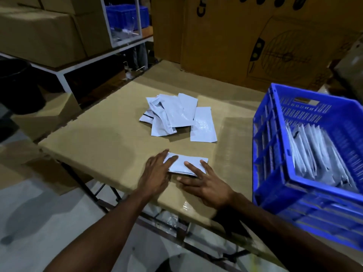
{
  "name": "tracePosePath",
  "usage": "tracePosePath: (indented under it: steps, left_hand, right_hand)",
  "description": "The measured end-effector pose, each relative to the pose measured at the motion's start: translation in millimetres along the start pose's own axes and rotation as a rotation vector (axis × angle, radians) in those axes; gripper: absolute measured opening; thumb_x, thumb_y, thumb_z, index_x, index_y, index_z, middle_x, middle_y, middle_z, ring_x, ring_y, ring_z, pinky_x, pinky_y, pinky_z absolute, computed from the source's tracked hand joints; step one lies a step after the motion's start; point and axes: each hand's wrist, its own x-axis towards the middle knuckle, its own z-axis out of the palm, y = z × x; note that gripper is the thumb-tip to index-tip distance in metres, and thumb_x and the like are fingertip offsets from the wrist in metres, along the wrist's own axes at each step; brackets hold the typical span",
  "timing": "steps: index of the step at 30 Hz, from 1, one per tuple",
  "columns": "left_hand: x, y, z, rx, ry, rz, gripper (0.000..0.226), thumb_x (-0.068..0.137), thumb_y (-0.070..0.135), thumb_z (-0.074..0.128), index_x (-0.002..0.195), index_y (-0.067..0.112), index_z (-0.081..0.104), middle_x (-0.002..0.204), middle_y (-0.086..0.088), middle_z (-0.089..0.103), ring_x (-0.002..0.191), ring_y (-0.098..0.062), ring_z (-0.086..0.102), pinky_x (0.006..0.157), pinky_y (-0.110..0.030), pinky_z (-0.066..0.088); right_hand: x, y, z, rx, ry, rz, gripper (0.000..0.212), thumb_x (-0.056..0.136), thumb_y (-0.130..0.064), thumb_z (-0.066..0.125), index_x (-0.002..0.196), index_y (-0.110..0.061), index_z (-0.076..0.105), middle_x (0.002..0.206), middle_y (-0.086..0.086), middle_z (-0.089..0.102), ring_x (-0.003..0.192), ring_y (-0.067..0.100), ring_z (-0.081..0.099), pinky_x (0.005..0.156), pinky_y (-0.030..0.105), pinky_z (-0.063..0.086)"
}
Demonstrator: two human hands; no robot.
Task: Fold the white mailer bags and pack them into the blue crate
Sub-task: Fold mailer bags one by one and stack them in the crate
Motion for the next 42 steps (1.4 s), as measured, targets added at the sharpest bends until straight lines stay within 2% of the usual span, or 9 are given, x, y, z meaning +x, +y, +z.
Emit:
tracePosePath:
  steps: [4,8,14,19,26,28,30,35,42]
  left_hand:
    - [2,3,3,0.02,0.065,-0.028,0.073,0.082,0.033,0.041,0.153,0.027,0.028,0.158,-0.016,0.037,0.139,-0.034,0.043,0.106,-0.055,0.04]
    - [3,7,9,-0.04,0.194,-0.184,0.084,0.088,0.035,0.041,0.161,0.019,0.002,0.165,-0.013,0.022,0.142,-0.034,0.038,0.11,-0.052,0.039]
    - [2,12,8,0.101,0.168,-0.252,0.088,0.089,0.041,0.036,0.16,0.018,-0.009,0.168,-0.008,0.012,0.151,-0.027,0.024,0.115,-0.055,0.029]
    - [5,14,9,0.192,0.115,-0.246,0.086,0.087,0.043,0.036,0.16,0.022,-0.003,0.166,-0.011,0.019,0.145,-0.03,0.035,0.112,-0.06,0.031]
    - [8,11,9,0.239,-0.002,-0.233,0.071,0.092,0.051,0.023,0.16,0.032,0.012,0.168,-0.008,0.009,0.151,-0.024,0.02,0.117,-0.061,0.018]
    - [9,12,7,0.237,0.009,-0.234,0.07,0.093,0.054,0.021,0.158,0.028,0.022,0.168,-0.009,0.013,0.151,-0.025,0.019,0.116,-0.06,0.02]
    - [9,13,6,0.224,0.047,-0.226,0.067,0.095,0.053,0.024,0.155,0.023,0.032,0.165,-0.01,0.022,0.15,-0.027,0.024,0.114,-0.059,0.026]
    - [10,13,8,0.242,0.132,-0.079,0.058,0.1,0.044,0.032,0.144,0.013,0.053,0.156,-0.006,0.044,0.143,-0.024,0.041,0.111,-0.053,0.036]
    - [10,10,13,0.259,-0.059,0.042,0.06,0.1,0.046,0.025,0.15,0.019,0.045,0.157,0.004,0.043,0.146,-0.015,0.037,0.116,-0.046,0.028]
  right_hand:
    - [9,14,-2,-0.006,0.1,0.069,0.024,0.097,-0.019,0.061,0.121,-0.021,0.067,0.142,-0.007,0.056,0.136,0.037,0.045,0.098,0.05,0.046]
    - [14,23,-14,0.023,0.149,0.145,0.018,0.096,-0.019,0.065,0.113,-0.021,0.068,0.145,-0.011,0.053,0.124,0.033,0.056,0.083,0.039,0.053]
    - [17,23,-45,0.149,0.295,0.378,0.042,0.089,-0.004,0.058,0.126,-0.022,0.065,0.151,-0.015,0.046,0.11,0.026,0.057,0.064,0.037,0.056]
    - [13,36,-30,0.199,0.191,0.406,0.055,0.081,-0.001,0.05,0.128,-0.026,0.061,0.155,-0.015,0.04,0.105,0.028,0.054,0.061,0.041,0.055]
    - [40,66,-13,0.159,-0.043,0.498,0.048,0.08,-0.006,0.058,0.126,-0.022,0.064,0.145,0.004,0.053,0.131,0.04,0.05,0.087,0.048,0.049]
    - [42,58,1,0.258,-0.138,0.597,0.047,0.095,-0.031,0.04,0.141,-0.025,0.051,0.155,0.005,0.04,0.139,0.032,0.041,0.1,0.05,0.042]
    - [39,44,14,0.36,-0.22,0.64,0.065,0.095,-0.049,0.015,0.153,-0.025,0.031,0.163,0.002,0.025,0.146,0.023,0.029,0.113,0.047,0.028]
    - [23,21,15,0.449,-0.127,0.496,0.065,0.097,-0.042,0.032,0.156,-0.016,0.024,0.158,0.002,0.034,0.145,0.02,0.03,0.118,0.039,0.015]
    - [27,-2,14,0.391,-0.099,0.565,0.056,0.104,-0.047,0.026,0.155,-0.022,0.025,0.153,-0.006,0.038,0.141,0.011,0.033,0.119,0.046,0.015]
